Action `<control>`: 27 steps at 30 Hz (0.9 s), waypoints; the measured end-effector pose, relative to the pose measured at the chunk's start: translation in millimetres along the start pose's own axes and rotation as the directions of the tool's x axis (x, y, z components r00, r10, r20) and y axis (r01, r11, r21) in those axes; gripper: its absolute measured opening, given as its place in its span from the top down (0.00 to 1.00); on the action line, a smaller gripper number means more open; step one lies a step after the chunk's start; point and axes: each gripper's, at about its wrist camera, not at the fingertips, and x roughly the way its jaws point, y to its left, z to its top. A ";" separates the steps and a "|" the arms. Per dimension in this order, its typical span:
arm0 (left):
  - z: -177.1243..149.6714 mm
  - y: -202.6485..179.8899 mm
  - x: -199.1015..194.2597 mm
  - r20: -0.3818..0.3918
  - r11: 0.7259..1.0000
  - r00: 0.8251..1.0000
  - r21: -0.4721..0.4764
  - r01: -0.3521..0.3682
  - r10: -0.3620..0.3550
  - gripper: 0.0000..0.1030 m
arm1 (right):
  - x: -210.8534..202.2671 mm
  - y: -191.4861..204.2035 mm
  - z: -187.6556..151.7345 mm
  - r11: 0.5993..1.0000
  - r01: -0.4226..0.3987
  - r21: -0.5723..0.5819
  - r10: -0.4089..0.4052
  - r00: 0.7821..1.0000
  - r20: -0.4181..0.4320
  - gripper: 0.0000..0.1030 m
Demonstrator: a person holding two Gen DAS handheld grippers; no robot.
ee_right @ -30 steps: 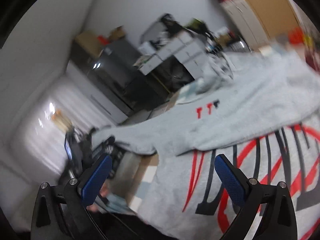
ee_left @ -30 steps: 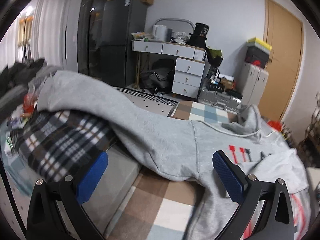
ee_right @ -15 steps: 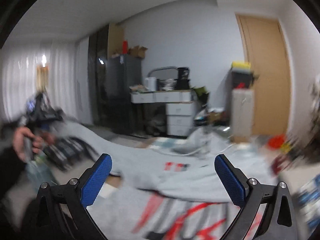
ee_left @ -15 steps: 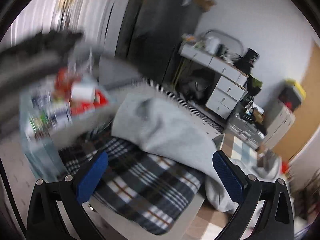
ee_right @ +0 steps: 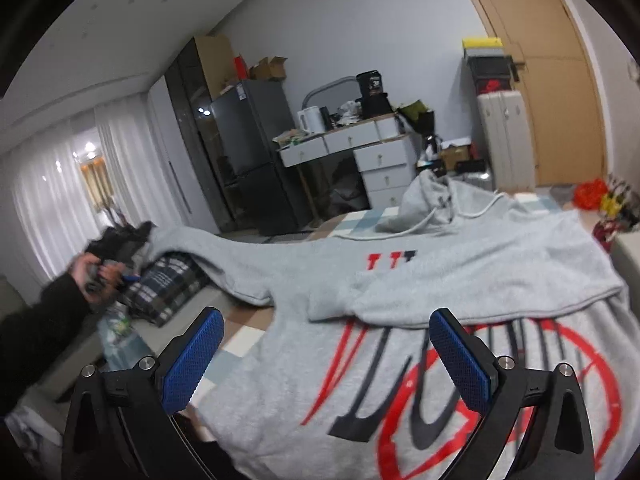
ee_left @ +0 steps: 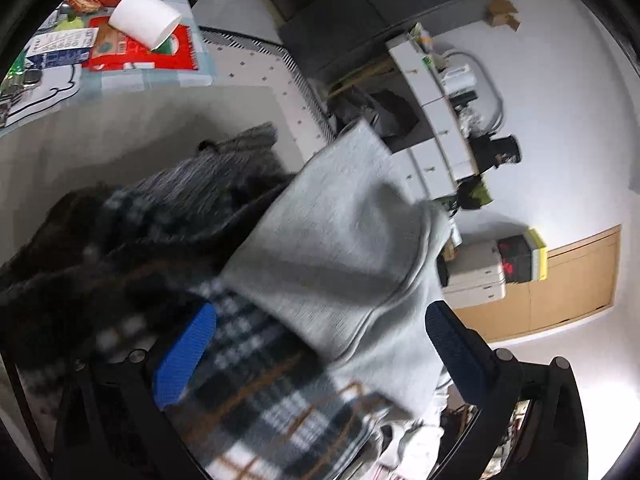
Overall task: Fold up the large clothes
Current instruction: 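Grasp the other sleeve cuff with the left gripper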
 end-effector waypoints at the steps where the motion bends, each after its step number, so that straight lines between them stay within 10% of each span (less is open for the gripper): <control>1: -0.1 -2.1 -1.2 0.005 1.000 1.000 -0.007 0.007 -0.006 0.01 | 0.1 -0.4 0.1 1.000 -0.007 0.003 0.007 1.000 0.002 0.00; 7: -2.6 -4.5 -12.2 0.086 0.999 0.996 -0.045 0.022 -0.018 0.03 | 5.6 4.6 -3.9 0.999 0.022 -0.037 -0.023 0.999 -0.028 0.00; 16: -6.4 -15.4 -18.9 0.142 0.998 0.989 0.060 0.023 -0.032 0.85 | 6.9 16.7 -6.1 0.996 0.005 -0.085 -0.008 0.999 -0.038 0.00; 27: -17.3 -73.6 -38.0 0.252 0.965 0.966 0.260 -0.008 -0.061 0.92 | -2.9 34.0 -7.9 0.987 -0.014 -0.160 0.012 1.000 -0.015 0.00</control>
